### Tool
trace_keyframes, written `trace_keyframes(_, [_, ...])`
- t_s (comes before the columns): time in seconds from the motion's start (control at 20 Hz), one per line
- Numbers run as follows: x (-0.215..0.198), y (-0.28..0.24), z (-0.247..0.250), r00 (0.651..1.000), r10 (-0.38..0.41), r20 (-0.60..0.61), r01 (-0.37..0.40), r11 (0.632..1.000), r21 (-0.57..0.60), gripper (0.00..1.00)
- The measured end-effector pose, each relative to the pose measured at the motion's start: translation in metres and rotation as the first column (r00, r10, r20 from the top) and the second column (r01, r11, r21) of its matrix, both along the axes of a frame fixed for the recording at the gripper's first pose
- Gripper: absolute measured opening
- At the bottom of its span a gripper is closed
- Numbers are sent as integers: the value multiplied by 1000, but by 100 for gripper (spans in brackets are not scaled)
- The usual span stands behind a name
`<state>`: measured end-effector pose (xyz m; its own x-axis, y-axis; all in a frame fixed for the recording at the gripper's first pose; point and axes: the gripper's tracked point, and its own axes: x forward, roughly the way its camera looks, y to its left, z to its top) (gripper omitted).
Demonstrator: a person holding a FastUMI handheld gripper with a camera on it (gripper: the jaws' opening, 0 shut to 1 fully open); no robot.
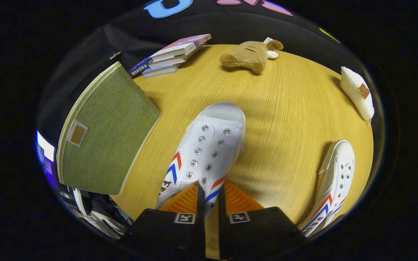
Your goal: Open the storage box then place both shoes into the box .Put the left shoe in first, then the right shoe, with the right side of both shoes facing outward in a uniform manner.
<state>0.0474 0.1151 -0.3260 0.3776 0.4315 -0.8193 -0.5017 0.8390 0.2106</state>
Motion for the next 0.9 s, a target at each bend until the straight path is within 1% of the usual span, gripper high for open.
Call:
trace_keyframes(0.05, [1, 2, -1, 999, -37, -10, 37, 999, 18, 10])
trace_keyframes(0.15, [1, 0, 0, 997, -75, -36, 76, 996, 39, 6])
trace_keyframes(0.4, [-8, -3, 18, 986, -163, -42, 166, 984, 62, 6])
trace_keyframes(0.55, [-17, -2, 40, 968, -243, -66, 249, 963, 106, 6])
trace_keyframes(0.7, [-27, 0, 80, 947, -317, -60, 323, 934, 154, 6])
trace_keyframes(0.9, [-44, 9, 147, 917, -398, -25, 393, 893, 219, 6])
